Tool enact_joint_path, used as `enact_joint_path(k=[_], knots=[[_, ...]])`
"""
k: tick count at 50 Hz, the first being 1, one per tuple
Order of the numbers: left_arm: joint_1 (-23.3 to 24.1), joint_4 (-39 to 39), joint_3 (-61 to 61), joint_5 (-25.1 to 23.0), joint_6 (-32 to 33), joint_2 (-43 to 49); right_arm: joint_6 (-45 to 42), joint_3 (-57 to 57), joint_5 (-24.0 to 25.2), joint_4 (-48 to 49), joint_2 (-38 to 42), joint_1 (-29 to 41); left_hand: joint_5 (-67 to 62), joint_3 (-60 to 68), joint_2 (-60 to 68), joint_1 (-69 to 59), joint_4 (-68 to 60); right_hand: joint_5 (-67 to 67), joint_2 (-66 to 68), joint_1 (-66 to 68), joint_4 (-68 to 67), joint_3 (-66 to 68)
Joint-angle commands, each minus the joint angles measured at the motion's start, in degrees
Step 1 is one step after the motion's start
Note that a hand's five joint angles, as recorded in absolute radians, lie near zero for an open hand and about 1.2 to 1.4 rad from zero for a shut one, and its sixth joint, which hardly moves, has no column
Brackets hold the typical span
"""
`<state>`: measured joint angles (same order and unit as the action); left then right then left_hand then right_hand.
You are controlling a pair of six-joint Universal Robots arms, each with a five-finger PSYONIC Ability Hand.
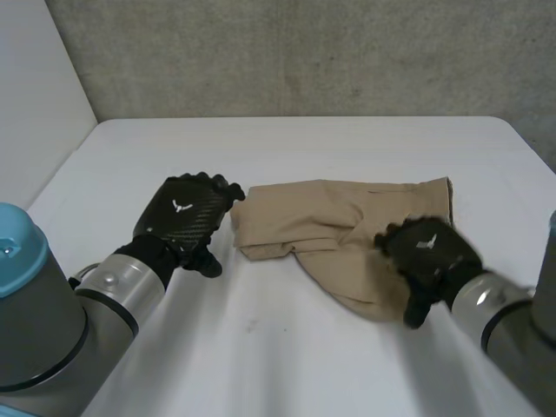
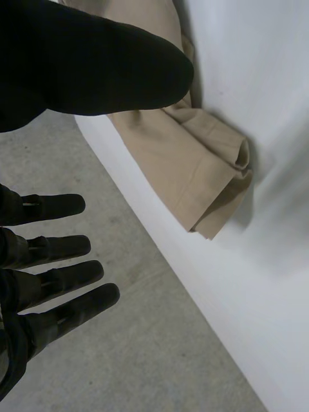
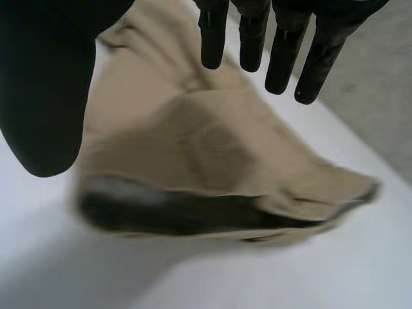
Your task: Fold the shorts.
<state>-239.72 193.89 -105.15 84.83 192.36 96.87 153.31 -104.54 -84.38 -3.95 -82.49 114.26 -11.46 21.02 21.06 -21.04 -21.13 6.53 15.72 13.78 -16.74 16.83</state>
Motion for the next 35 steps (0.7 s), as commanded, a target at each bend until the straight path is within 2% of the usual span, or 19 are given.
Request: enact_joint_path(k=[1, 6, 9, 10, 11, 13, 14, 17, 21, 22, 24, 29, 35], knots=[[0.7, 0.0, -0.4, 0.1, -3.0, 0.9, 0.0, -3.4, -0.6, 7.6, 4.3, 3.4, -3.6, 4.0, 4.0, -4.0, -3.9, 6.2, 7.0, 8.9, -6.0, 5.9], [0.8, 0.0, -0.7, 0.1, -4.7, 1.1, -0.6, -3.1, -3.9, 15.2, 10.3, 3.6, -3.4, 3.8, 3.8, -3.8, -3.7, 10.7, 11.5, 13.5, -10.5, 10.4], [0.8, 0.0, -0.8, 0.0, -5.4, 1.4, -2.5, -2.2, -6.8, 17.7, 13.6, 3.6, -3.2, 3.7, 3.6, -3.6, -3.6, 20.8, 21.6, 23.5, -20.6, 20.5], [0.8, 0.0, -0.8, 0.0, -5.5, 1.4, -3.3, -1.8, -7.2, 17.9, 14.4, 3.6, -3.2, 3.7, 3.6, -3.6, -3.6, 25.8, 26.6, 28.6, -25.6, 25.5], [0.8, 0.0, -0.9, 0.0, -5.7, 1.5, -5.1, -1.2, -8.1, 18.0, 15.7, 3.6, -3.2, 3.7, 3.6, -3.6, -3.6, 41.8, 42.6, 44.6, -41.6, 41.5], [0.8, 0.0, -0.9, 0.0, -5.9, 1.6, -7.2, -0.7, -8.8, 18.2, 16.0, 3.4, -3.2, 3.7, 3.6, -3.6, -3.6, 59.4, 60.2, 62.2, -59.2, 59.1], [0.8, -0.1, -0.9, 0.0, -5.9, 1.7, -8.2, -0.4, -9.1, 18.3, 16.0, 3.4, -3.2, 3.7, 3.6, -3.6, -3.6, 63.4, 64.2, 66.2, -63.2, 63.1], [0.9, -0.2, -1.0, 0.1, -6.5, 2.0, -10.1, 0.5, -9.4, 18.7, 14.9, 3.4, -3.2, 3.7, 3.6, -3.6, -3.6, 63.5, 64.3, 66.2, -63.3, 63.2], [2.1, -0.4, -0.8, 0.1, -8.5, 3.3, -10.1, 2.1, -8.9, 19.2, 6.0, 4.0, -4.4, 4.8, 4.8, -4.8, -4.7, 63.5, 64.3, 66.2, -63.3, 63.2], [2.3, -0.5, -0.8, 0.1, -9.1, 3.7, -10.1, 3.4, -8.6, 19.2, 1.5, 4.3, -5.1, 5.5, 5.5, -5.5, -5.4, 63.5, 64.3, 66.2, -63.3, 63.2], [3.2, -0.7, -0.3, 0.1, -11.5, 4.7, -10.0, 4.8, -8.4, 18.6, -1.5, 4.2, -7.3, 7.7, 7.7, -7.7, -7.6, 63.5, 64.3, 66.2, -63.3, 63.2], [4.8, -1.1, 0.7, 0.0, -17.6, 7.9, -9.1, 9.3, -7.5, 16.2, -4.3, 4.9, -11.3, 11.7, 11.7, -11.7, -11.6, 63.5, 64.3, 66.2, -63.3, 63.2], [6.4, -3.0, 3.5, 0.1, -23.2, 12.6, -8.0, 14.5, -7.4, 9.5, -5.8, 8.5, -9.1, 9.6, 9.5, -9.5, -9.5, 63.5, 64.3, 66.2, -63.3, 63.2]])
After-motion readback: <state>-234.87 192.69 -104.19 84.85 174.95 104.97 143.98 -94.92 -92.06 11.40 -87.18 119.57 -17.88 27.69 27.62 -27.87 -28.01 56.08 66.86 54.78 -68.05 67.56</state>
